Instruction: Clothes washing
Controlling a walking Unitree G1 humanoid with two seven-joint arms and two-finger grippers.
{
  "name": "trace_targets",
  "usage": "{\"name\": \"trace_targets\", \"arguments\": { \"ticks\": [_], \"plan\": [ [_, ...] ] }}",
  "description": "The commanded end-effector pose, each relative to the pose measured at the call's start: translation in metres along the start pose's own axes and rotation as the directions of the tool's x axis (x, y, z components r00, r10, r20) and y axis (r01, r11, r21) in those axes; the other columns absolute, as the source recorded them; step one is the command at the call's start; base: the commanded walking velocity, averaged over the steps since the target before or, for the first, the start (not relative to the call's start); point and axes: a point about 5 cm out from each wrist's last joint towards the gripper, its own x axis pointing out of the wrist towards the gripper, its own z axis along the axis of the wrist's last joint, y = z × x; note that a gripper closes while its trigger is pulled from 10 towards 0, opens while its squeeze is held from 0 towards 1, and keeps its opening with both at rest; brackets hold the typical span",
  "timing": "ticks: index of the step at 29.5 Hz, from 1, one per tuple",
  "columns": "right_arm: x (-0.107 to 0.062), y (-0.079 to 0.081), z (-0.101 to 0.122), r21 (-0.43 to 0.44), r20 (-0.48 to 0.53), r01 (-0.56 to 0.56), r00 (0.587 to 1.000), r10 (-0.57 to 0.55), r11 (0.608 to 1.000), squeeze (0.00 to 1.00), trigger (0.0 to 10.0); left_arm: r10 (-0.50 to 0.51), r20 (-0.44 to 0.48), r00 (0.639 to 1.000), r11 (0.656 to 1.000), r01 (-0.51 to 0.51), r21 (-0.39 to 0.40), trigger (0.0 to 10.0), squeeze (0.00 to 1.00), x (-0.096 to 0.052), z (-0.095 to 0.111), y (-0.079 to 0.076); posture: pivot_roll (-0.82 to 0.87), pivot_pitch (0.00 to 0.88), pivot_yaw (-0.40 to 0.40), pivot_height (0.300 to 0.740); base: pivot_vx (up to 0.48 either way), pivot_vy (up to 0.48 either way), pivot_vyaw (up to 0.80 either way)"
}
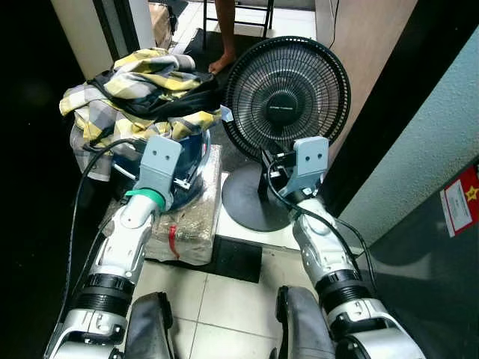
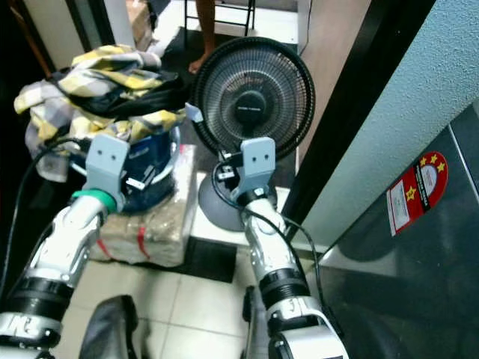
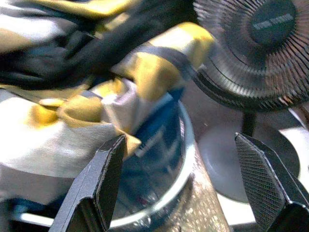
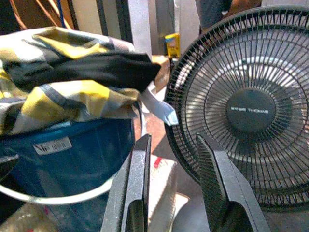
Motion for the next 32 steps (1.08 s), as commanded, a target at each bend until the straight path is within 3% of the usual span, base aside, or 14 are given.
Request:
{"name": "trace_targets", "arguments": {
  "ticks": [1, 5, 7, 9, 12, 17, 18, 19, 20, 22, 24, 27, 32],
  "plan": [
    [0.003, 0.002, 0.008, 0.021, 0.027, -0.014, 1.000, 0.013, 1.000, 0.00, 10.0, 0.049, 0.053, 0.997, 0.998, -0.047, -0.035, 10.0, 0.00, 0.005, 0.019, 0.005, 0.05, 0.001, 0.006, 0.446, 0.000, 0.000, 0.00],
    [0.009, 0.005, 0.020, 0.029, 0.068, -0.037, 0.997, 0.035, 0.999, 0.00, 10.0, 0.087, 0.096, 0.992, 0.995, -0.082, -0.050, 10.0, 0.00, 0.012, 0.040, 0.009, 0.05, 0.001, 0.004, 0.446, 0.000, 0.000, 0.00],
    [0.014, 0.008, 0.028, 0.033, 0.094, -0.058, 0.994, 0.054, 0.998, 0.00, 10.0, 0.076, 0.104, 0.992, 0.997, -0.079, 0.025, 10.0, 0.00, 0.021, 0.057, 0.010, 0.05, 0.003, 0.000, 0.446, 0.000, 0.000, 0.00],
    [0.014, 0.008, 0.028, 0.033, 0.094, -0.058, 0.994, 0.054, 0.998, 0.00, 10.0, 0.076, 0.104, 0.992, 0.997, -0.079, 0.025, 10.0, 0.00, 0.021, 0.057, 0.010, 0.05, 0.003, 0.000, 0.446, 0.000, 0.000, 0.00],
    [0.020, 0.009, 0.023, 0.024, 0.064, -0.063, 0.996, 0.061, 0.998, 0.00, 10.0, 0.127, -0.009, 0.992, 0.989, -0.126, 0.081, 10.0, 0.00, 0.036, 0.047, 0.030, 0.06, 0.017, -0.010, 0.446, 0.000, 0.000, 0.00],
    [0.022, 0.009, 0.022, 0.019, 0.053, -0.065, 0.997, 0.064, 0.998, 0.00, 10.0, 0.156, -0.066, 0.985, 0.983, -0.149, 0.105, 10.0, 0.00, 0.040, 0.039, 0.039, 0.06, 0.028, -0.016, 0.446, 0.000, 0.000, 0.00],
    [0.024, 0.009, 0.022, 0.016, 0.044, -0.067, 0.997, 0.066, 0.998, 0.00, 10.0, 0.200, -0.122, 0.972, 0.973, -0.182, 0.139, 10.0, 0.00, 0.042, 0.031, 0.052, 0.07, 0.041, -0.021, 0.446, 0.000, 0.000, 0.00],
    [0.025, 0.009, 0.022, 0.015, 0.037, -0.068, 0.997, 0.067, 0.998, 0.00, 10.0, 0.243, -0.165, 0.956, 0.959, -0.212, 0.189, 10.0, 0.00, 0.042, 0.025, 0.063, 0.07, 0.050, -0.024, 0.446, 0.000, 0.000, 0.00],
    [0.025, 0.009, 0.022, 0.015, 0.037, -0.068, 0.997, 0.067, 0.998, 0.00, 10.0, 0.243, -0.165, 0.956, 0.959, -0.212, 0.189, 10.0, 0.00, 0.042, 0.025, 0.063, 0.07, 0.050, -0.024, 0.446, 0.000, 0.000, 0.00],
    [0.024, 0.008, 0.021, 0.015, 0.027, -0.067, 0.997, 0.067, 0.998, 0.00, 10.0, 0.304, -0.204, 0.931, 0.938, -0.255, 0.236, 10.0, 0.00, 0.039, 0.019, 0.083, 0.07, 0.058, -0.025, 0.446, 0.000, 0.000, 0.00],
    [0.024, 0.008, 0.021, 0.015, 0.027, -0.067, 0.997, 0.067, 0.998, 0.00, 10.0, 0.304, -0.204, 0.931, 0.938, -0.255, 0.236, 10.0, 0.00, 0.039, 0.019, 0.083, 0.07, 0.058, -0.025, 0.446, 0.000, 0.000, 0.00],
    [0.015, 0.007, 0.013, 0.020, 0.005, -0.064, 0.998, 0.064, 0.998, 0.00, 10.0, 0.287, -0.255, 0.924, 0.932, -0.208, 0.296, 10.0, 0.00, 0.023, 0.008, 0.106, 0.08, 0.076, -0.020, 0.446, 0.000, 0.000, 0.00],
    [0.013, 0.006, 0.010, 0.024, -0.004, -0.061, 0.998, 0.061, 0.998, 0.00, 10.0, 0.274, -0.285, 0.919, 0.934, -0.183, 0.306, 10.0, 0.00, 0.014, 0.000, 0.114, 0.09, 0.079, -0.023, 0.446, 0.000, 0.000, 0.00]
  ]
}}
